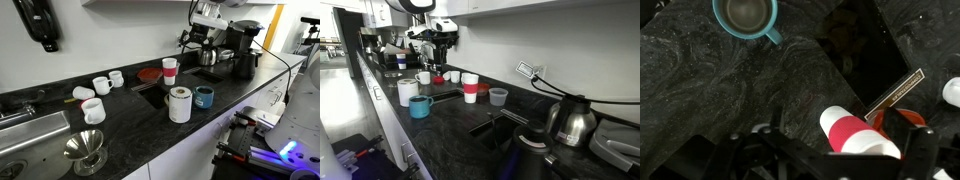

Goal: Place the white and pink cup beside the edge of the counter

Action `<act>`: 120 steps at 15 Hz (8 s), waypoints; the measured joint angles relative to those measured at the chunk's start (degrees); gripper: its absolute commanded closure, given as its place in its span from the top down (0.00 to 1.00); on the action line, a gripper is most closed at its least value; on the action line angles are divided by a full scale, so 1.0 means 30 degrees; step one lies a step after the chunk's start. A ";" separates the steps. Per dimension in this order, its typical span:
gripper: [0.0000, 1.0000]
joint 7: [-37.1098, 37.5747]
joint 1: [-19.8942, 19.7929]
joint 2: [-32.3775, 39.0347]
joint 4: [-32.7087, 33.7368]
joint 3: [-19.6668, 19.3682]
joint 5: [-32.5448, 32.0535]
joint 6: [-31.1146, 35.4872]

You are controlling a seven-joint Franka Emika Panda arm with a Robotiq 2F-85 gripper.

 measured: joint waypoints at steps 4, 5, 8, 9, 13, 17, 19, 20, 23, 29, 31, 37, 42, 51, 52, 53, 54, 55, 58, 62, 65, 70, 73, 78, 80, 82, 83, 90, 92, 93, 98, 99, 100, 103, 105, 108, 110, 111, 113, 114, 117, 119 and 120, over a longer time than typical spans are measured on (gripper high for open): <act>1.00 0.0735 -0.0020 0.1160 -0.0014 -0.0145 0.0256 0.2063; 1.00 0.0909 -0.0014 0.1596 -0.0011 -0.0090 0.0249 0.2722; 1.00 0.1654 -0.0009 0.2987 0.0046 0.0132 -0.0062 0.4673; 1.00 0.2039 -0.0011 0.3404 0.0110 0.0155 -0.0388 0.5185; 1.00 0.3888 -0.0184 0.4545 0.0460 0.0140 -0.2121 0.6526; 1.00 0.5123 -0.0246 0.5257 0.0900 0.0058 -0.3067 0.7001; 1.00 0.5362 -0.0246 0.5772 0.1221 0.0020 -0.3220 0.7103; 1.00 0.5397 -0.0245 0.6070 0.1409 0.0012 -0.3251 0.7135; 1.00 0.5901 -0.0236 0.7037 0.2162 -0.0033 -0.3640 0.7183; 1.00 0.7242 0.0044 0.8286 0.3587 -0.0346 -0.4772 0.7208; 1.00 0.7280 0.0193 0.8423 0.3746 -0.0525 -0.4775 0.7208; 1.00 0.6501 0.0521 0.8360 0.3736 -0.0690 -0.4352 0.7207; 1.00 0.5271 0.0800 0.8013 0.3722 -0.0722 -0.3504 0.7217; 1.00 0.4920 0.0806 0.7907 0.3720 -0.1134 -0.3583 0.7270; 1.00 0.4982 0.0803 0.7952 0.3724 -0.1162 -0.3750 0.7306; 1.00 0.5136 0.0793 0.7992 0.3733 -0.1233 -0.4032 0.7378; 1.00 0.5291 0.0784 0.8031 0.3754 -0.1343 -0.4292 0.7453; 1.00 0.5384 0.0767 0.8085 0.3791 -0.1468 -0.4524 0.7522; 1.00 0.5449 0.0759 0.8495 0.4051 -0.1669 -0.4772 0.7716; 0.95 0.5449 0.1010 0.9198 0.4423 -0.1664 -0.4771 0.7820; 0.75 0.5451 0.1188 0.9602 0.4537 -0.1664 -0.4743 0.7825; 0.35 0.5450 0.1196 0.9851 0.4581 -0.1784 -0.4604 0.7825; 0.14 0.5420 0.1196 0.9852 0.4578 -0.1839 -0.4194 0.7822; 0.01 0.5338 0.1195 0.9851 0.4541 -0.1861 -0.3683 0.7809; 0.02 0.5329 0.1189 0.9828 0.4479 -0.1945 -0.3678 0.7806; 0.02 0.5117 0.1170 0.9686 0.4392 -0.2052 -0.3556 0.7801; 0.02 0.4906 0.1160 0.9495 0.4278 -0.2098 -0.3491 0.7786; 0.02 0.2850 0.0779 0.5119 0.0804 -0.2163 -0.2810 0.6688; 0.02 0.2851 0.0081 0.3458 -0.0546 -0.2166 -0.3928 0.5946; 0.02 0.2846 -0.0271 0.2649 -0.1139 -0.2163 -0.4341 0.5583; 0.02 0.2104 -0.1332 -0.1114 -0.2912 -0.1919 -0.4947 0.3093; 0.02 0.1861 -0.1446 -0.1762 -0.3098 -0.1829 -0.4962 0.2361; 0.02 0.1623 -0.1555 -0.2304 -0.3230 -0.1746 -0.5035 0.1626; 0.02 0.1305 -0.2261 -0.3393 -0.3798 -0.1381 -0.6160 -0.0186; 0.02 0.1302 -0.2917 -0.3641 -0.4299 -0.1093 -0.7237 -0.0649; 0.02 0.1289 -0.3375 -0.3694 -0.4822 -0.0797 -0.8202 -0.0946; 0.02 0.1286 -0.3380 -0.3697 -0.4869 -0.0657 -0.8401 -0.1289; 0.02 0.1270 -0.3379 -0.3699 -0.4868 -0.0587 -0.8405 -0.1434; 0.02 0.1256 -0.3379 -0.3704 -0.4868 -0.0488 -0.8406 -0.1694; 0.02 0.1256 -0.3379 -0.3704 -0.4868 -0.0485 -0.8406 -0.1860; 0.02 0.1256 -0.3361 -0.3693 -0.4888 -0.0517 -0.8019 -0.2125; 0.02 0.1256 -0.3306 -0.3649 -0.4917 -0.0518 -0.7510 -0.2129; 0.10 0.1256 -0.3267 -0.3616 -0.4928 -0.0518 -0.7293 -0.2129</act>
